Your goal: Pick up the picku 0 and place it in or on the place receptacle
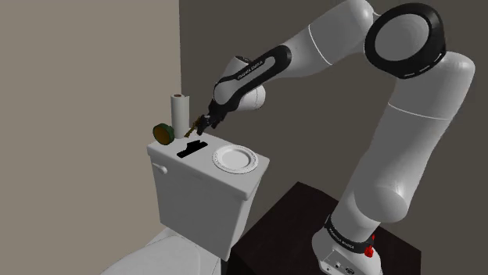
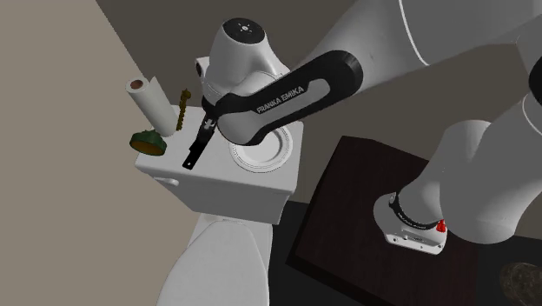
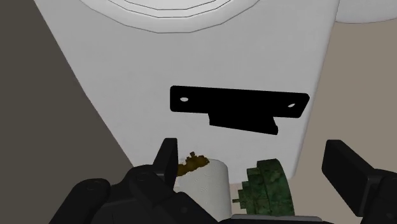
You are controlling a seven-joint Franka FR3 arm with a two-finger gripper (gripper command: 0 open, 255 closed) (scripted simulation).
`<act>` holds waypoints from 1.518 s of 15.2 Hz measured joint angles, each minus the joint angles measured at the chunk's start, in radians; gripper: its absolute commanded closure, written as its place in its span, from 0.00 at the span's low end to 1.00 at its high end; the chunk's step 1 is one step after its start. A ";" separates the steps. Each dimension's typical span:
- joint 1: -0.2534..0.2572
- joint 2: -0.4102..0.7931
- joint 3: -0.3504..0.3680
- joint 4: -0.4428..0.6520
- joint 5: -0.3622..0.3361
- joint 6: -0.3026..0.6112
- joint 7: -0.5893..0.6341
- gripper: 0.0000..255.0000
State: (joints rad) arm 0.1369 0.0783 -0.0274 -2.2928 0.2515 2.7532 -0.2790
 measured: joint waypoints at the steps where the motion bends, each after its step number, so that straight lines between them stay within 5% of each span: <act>1: 0.000 0.042 0.006 0.027 0.020 0.019 -0.020 0.00; 11: -0.013 0.271 0.054 0.164 0.096 0.126 -0.088 0.00; 18: -0.015 0.292 0.058 0.175 0.100 0.136 -0.093 0.00; 19: -0.015 0.292 0.058 0.175 0.100 0.136 -0.093 1.00; 23: -0.015 0.291 0.058 0.175 0.100 0.136 -0.093 1.00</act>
State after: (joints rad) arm 0.1217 0.3694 0.0310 -2.1175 0.3519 2.8891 -0.3722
